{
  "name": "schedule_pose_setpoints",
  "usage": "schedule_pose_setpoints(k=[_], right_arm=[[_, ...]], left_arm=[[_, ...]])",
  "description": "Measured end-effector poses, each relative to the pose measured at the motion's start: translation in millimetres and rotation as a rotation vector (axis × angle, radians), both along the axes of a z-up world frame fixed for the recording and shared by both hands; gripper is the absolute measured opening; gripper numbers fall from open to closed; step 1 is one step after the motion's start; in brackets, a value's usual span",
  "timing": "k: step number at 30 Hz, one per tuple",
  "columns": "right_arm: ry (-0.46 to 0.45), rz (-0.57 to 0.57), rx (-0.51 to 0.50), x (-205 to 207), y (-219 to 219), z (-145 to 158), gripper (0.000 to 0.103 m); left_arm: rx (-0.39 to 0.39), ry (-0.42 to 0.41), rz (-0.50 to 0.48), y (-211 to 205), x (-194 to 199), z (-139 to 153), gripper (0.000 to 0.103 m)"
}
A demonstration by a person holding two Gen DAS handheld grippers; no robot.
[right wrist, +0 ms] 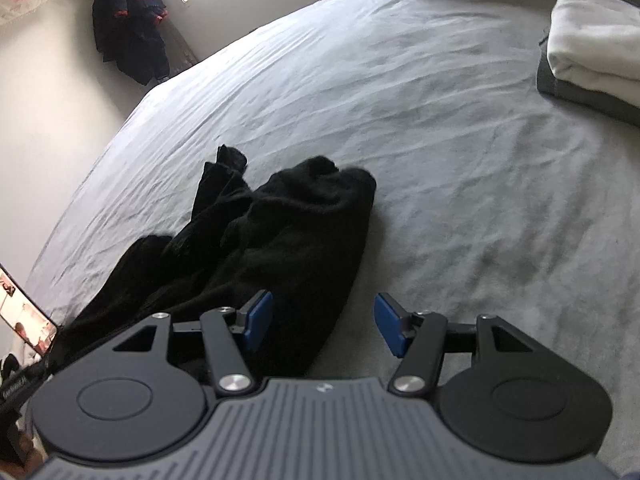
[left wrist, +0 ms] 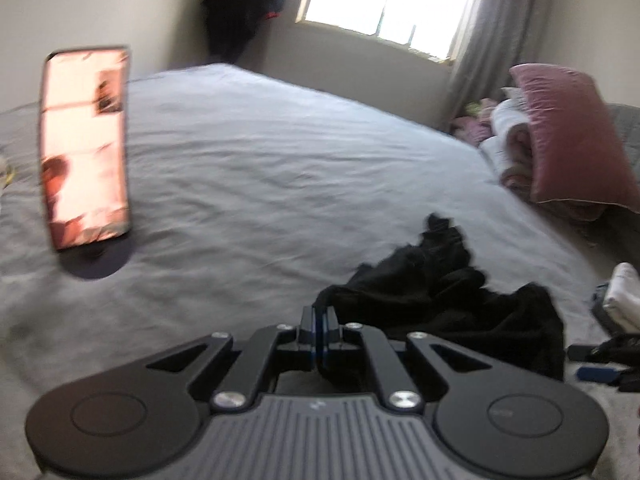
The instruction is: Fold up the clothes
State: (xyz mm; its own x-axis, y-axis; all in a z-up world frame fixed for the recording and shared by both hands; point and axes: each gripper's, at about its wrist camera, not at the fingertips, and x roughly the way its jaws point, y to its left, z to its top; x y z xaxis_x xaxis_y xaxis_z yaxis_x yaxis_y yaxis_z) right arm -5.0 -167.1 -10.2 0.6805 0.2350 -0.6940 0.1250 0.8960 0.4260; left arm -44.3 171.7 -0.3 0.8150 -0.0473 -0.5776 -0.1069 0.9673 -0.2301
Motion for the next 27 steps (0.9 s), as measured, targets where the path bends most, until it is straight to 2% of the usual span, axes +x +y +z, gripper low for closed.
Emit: schedule_pose_setpoints(k=[4,9,18,21,23,27], right_arm=[[-0.01,-0.006,-0.018,6,1,-2,0.061],[-0.009,-0.001,-0.019,11,2,-8,0.061],[-0.045,0.031,0.006,21,10,-16,0.06],[-0.049,0.056,-0.009,25,15,-20,0.044],[-0.054,0.08,-0.011,23,16,-18,0.014],[-0.053,0.124,0.017,12,15,-9,0.011]], left_arm=[[-0.003,0.062,0.041,18,1,-11,0.003],[-0.041,0.138,0.027,25,10,-22,0.004],[-0.014,0.12,-0.014,13,20,-23,0.014],[-0.011,0.14,-0.01,9,26,-27,0.014],[0.007,0.143,-0.004,6,31,-26,0.014],[0.062,0.139,0.002,-1,41,-25,0.014]])
